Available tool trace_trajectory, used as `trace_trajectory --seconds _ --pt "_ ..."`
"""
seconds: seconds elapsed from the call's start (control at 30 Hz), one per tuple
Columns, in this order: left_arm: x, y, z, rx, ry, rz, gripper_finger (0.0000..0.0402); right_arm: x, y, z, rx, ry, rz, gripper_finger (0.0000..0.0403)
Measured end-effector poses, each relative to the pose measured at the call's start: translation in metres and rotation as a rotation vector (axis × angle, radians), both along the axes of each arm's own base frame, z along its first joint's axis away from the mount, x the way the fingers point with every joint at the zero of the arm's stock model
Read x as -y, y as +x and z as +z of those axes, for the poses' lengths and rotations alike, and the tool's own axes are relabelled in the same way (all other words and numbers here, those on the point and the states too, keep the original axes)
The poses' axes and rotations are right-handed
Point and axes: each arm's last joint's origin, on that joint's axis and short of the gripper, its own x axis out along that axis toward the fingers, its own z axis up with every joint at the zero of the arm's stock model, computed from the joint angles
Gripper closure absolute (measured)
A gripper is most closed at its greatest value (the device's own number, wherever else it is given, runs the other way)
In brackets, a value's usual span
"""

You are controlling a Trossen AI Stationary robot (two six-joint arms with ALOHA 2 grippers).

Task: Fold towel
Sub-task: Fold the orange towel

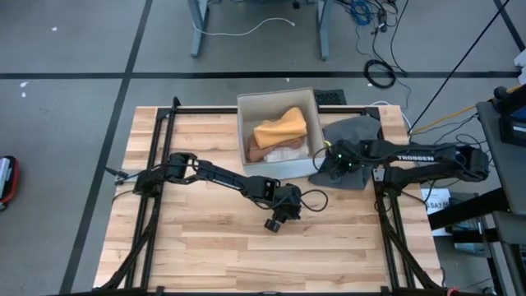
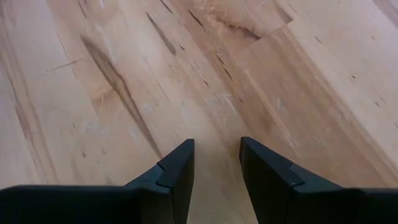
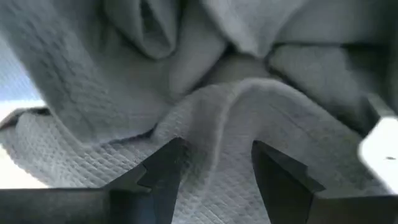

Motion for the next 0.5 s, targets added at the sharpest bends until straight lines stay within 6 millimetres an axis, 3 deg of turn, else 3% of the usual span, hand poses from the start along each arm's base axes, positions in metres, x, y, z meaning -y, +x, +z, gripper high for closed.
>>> trace_trajectory --seconds 0.2,0.5 --pt "0.0 0.0 -0.001 -0.001 0.002 -0.002 0.0264 -0.012 0.004 -0.016 0.071 -0.003 0.049 0.022" --pt "0.0 0.0 -0.001 -0.001 0.002 -0.001 0.0264 -0.03 0.02 -0.012 0.214 -0.035 0.178 0.0239"
